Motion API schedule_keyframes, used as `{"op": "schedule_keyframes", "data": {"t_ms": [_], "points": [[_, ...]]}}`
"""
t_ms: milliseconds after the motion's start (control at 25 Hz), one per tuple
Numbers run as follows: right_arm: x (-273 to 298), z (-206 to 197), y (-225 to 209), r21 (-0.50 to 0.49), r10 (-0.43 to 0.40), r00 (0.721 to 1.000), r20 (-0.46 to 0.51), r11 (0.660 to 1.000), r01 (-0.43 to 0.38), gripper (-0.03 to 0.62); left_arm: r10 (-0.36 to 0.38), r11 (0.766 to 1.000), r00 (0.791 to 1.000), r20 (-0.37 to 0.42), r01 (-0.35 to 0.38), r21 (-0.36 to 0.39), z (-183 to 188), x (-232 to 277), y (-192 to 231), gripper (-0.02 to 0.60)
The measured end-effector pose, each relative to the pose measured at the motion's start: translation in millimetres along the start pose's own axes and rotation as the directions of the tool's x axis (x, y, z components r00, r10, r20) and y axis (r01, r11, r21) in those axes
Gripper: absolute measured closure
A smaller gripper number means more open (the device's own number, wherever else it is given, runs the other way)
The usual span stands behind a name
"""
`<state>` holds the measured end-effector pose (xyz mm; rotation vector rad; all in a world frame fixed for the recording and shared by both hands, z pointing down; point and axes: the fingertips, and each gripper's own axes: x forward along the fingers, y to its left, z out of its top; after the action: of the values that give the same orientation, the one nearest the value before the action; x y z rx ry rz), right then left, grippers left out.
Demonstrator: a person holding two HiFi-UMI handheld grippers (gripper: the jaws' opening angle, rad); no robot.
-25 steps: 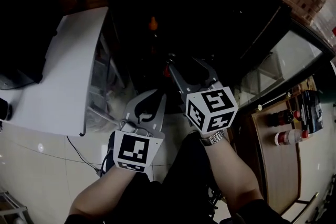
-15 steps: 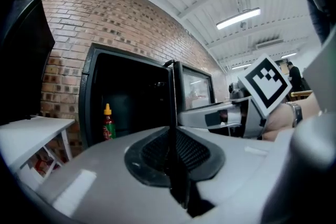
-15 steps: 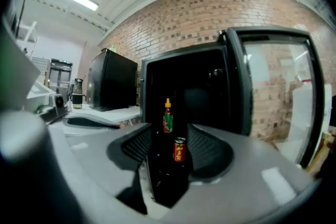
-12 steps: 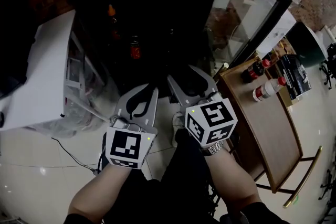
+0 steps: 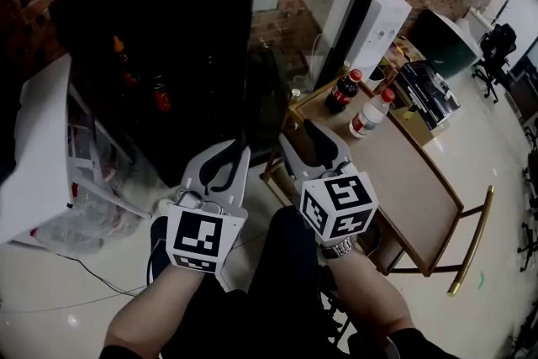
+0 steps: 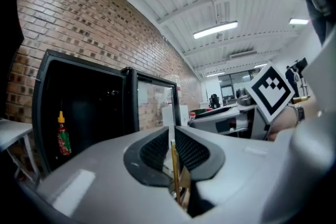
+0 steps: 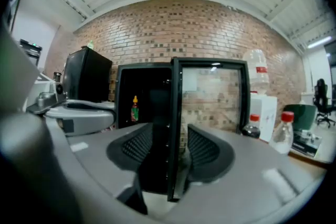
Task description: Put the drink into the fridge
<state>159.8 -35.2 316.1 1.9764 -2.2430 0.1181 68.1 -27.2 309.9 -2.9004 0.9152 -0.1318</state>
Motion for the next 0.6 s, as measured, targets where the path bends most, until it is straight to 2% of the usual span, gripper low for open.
{"op": "schedule_keyframes", "data": {"t_ms": [280, 480, 600], "points": [[-21, -13, -77, 0.024, -0.167, 0.985, -0.033, 0.986, 0.168, 0.388, -0.096, 0.995, 0.995, 0.005, 0.096, -0.006, 8, 47, -31, 0.549], [-35, -22, -130, 0.044, -0.295, 0.954, -0.056, 0.954, 0.297, 0.388, -0.177, 0.984, 0.984, 0.007, 0.176, 0.012, 14, 83, -54, 0.549], [-43, -27, -158, 0.052, -0.356, 0.932, -0.071, 0.931, 0.36, 0.388, -0.206, 0.979, 0.978, 0.018, 0.206, -0.003, 21, 100, -68, 0.549]]}}
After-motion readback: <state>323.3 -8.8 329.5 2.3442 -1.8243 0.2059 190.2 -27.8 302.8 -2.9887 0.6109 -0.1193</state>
